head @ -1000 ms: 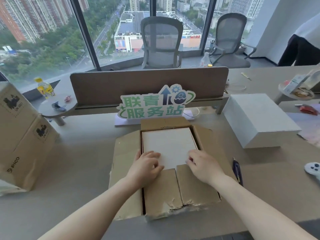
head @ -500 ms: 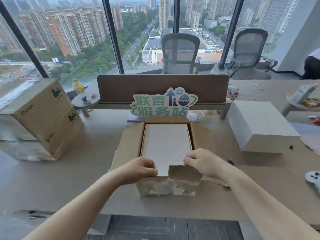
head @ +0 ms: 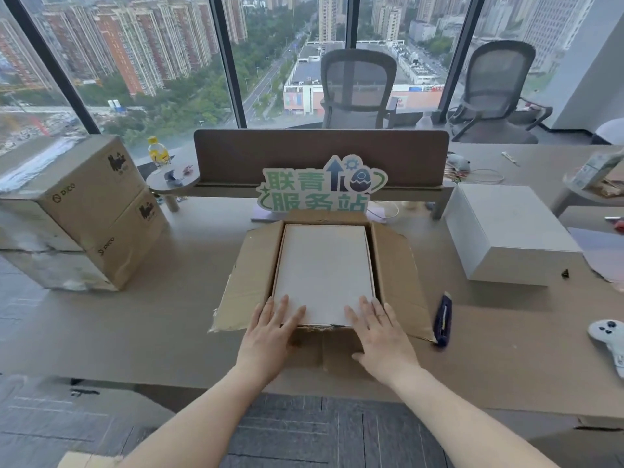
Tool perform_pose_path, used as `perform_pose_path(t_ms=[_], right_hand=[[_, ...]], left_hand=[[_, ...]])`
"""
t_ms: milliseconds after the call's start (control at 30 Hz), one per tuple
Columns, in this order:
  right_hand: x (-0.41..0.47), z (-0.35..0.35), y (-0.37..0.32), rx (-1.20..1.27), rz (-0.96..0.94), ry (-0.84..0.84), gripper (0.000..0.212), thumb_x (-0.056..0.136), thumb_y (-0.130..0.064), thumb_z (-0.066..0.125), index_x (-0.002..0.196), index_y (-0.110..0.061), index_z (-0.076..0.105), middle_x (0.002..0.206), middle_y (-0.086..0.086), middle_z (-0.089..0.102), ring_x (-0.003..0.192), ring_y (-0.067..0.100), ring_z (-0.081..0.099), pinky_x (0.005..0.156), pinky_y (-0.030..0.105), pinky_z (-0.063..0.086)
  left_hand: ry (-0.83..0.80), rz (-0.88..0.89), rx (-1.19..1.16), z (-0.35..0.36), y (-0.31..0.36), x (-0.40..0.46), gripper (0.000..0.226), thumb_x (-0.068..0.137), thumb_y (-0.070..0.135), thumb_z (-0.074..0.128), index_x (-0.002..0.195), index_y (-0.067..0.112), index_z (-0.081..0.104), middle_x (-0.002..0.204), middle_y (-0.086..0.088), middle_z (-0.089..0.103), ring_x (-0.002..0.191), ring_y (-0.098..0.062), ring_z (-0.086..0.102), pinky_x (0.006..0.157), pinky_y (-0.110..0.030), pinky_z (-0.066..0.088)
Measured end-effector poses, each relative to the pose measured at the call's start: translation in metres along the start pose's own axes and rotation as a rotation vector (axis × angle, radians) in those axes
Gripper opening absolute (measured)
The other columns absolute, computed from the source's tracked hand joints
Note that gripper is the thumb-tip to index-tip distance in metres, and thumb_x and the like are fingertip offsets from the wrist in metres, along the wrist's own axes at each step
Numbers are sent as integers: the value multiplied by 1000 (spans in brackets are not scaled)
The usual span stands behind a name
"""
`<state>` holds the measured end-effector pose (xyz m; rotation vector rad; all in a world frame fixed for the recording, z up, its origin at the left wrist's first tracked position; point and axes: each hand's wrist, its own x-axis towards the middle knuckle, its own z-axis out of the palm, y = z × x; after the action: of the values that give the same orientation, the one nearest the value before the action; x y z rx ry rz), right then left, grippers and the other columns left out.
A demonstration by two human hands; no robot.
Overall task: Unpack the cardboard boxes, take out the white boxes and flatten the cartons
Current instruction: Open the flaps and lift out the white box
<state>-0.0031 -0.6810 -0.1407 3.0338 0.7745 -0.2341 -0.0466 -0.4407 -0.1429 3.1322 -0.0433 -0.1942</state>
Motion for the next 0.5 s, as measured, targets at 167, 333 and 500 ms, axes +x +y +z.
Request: perform_pose_path(t_ms=[167,333,500], right_hand=[[0,20,0,5,11,157,95,71,-23,85,150,-18,32,149,22,42,134,42,45,113,50,20],[1,20,-4,45,42,134,85,67,-23,88,143,-18,50,147,21,45,131,40,49,115,45,14],[15,-15,-9,331,119,111,65,99,-50,44,154,-20,27,163,5,17,151,20,14,122,32,9]], left_hand=[[141,44,31,14,-2,0,101,65,6,84,148,34,33,148,-13,47,132,-39,49,112,-44,20],[38,61,-28,13,-6,-1,88,75,22,77,149,34,32,154,-14,39,138,-40,41,116,-44,15],[39,-12,-295,-23,-2,14,67,96,57,32,153,22,28,164,-5,15,152,-23,10,121,-36,13]])
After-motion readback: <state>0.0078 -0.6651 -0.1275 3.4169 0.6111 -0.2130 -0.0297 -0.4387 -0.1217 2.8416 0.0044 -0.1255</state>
